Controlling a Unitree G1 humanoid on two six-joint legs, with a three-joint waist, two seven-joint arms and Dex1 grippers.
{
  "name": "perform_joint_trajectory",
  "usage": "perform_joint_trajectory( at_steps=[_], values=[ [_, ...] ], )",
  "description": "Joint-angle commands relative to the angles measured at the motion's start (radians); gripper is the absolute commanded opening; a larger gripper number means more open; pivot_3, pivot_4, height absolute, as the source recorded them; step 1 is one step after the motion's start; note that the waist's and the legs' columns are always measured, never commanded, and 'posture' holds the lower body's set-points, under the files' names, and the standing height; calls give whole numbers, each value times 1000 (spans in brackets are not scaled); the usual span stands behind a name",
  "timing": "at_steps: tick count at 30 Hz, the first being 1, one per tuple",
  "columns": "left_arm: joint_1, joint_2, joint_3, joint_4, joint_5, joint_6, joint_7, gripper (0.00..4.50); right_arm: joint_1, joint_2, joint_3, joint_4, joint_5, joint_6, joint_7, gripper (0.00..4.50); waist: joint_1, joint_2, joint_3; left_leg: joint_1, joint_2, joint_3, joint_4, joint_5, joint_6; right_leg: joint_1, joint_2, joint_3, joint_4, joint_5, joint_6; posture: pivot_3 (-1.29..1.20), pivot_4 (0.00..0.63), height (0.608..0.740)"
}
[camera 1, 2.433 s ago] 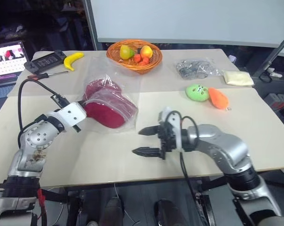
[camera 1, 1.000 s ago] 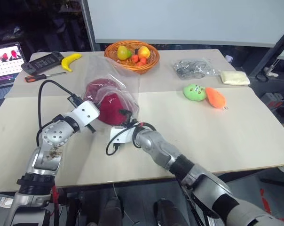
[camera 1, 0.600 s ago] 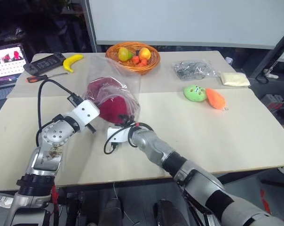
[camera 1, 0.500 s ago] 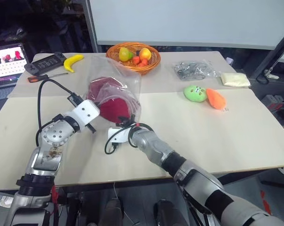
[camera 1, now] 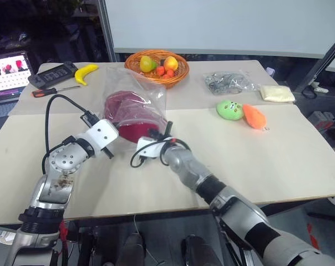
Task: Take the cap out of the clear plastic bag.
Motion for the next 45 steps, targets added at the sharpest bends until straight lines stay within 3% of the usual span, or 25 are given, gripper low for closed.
perform_joint_trajectory(
  at_steps=[1,5,8,13,19,26,32,33,34,43,45],
  values=[
    [-4,-2,4,-47,-11,4,-2,0,40,-60,-14,-154,-7,1,83,7,-3,0,0,-1,0,0,-1,0,0,-1,0,0,-1,0,0,0,150,740],
    [-5,-1,1,-44,-12,4,-4,0,69,-142,-36,-227,-19,1,133,7,-1,0,0,-6,0,0,-2,0,0,-6,0,0,-1,0,0,0,150,740],
    [-8,-2,-2,-38,-14,3,-4,0,74,-177,-38,-245,-13,-6,173,733,0,0,0,-6,0,1,-1,0,0,-7,0,0,-1,0,0,0,150,740],
    [-10,-5,-10,-31,-19,-2,-1,0,73,-186,11,-209,-65,-40,161,2426,-2,0,0,-6,0,1,-2,0,0,-7,0,1,-1,0,0,0,150,740],
    [-5,-5,-9,-36,-24,-1,-2,0,45,-121,52,-81,-107,-52,101,4449,-2,0,0,-6,0,1,-2,0,0,-7,0,1,-1,0,0,0,150,740],
    [8,-1,-1,-56,-27,9,-3,0,-41,-39,85,115,-133,-103,15,4449,-5,0,0,-6,0,1,-2,0,0,-7,0,1,-1,0,0,0,150,740],
    [11,-2,-2,-70,-26,19,-2,0,-61,-8,78,163,-103,-152,38,4449,-7,0,0,-6,0,1,-2,0,0,-7,0,1,0,0,0,0,150,740],
    [8,-2,-3,-72,-26,22,-2,0,-59,-6,76,166,-95,-158,48,3921,-7,0,0,-6,0,1,-2,0,0,-7,0,1,0,0,0,0,150,740],
    [5,-4,-4,-72,-26,24,-1,0,-57,-5,72,167,-90,-161,50,3740,-8,0,0,-6,0,1,-2,0,0,-7,0,1,0,0,0,0,150,740],
    [-3,-11,-11,-59,-24,25,2,0,-54,-10,71,177,-87,-164,67,626,-8,0,0,-6,0,1,-2,0,0,-8,0,1,0,0,0,0,150,740],
    [-4,-12,-11,-56,-23,22,3,0,-46,-12,69,168,-85,-164,71,186,-8,0,0,-6,0,1,-2,0,0,-7,0,1,0,0,0,0,150,740]
  ],
)
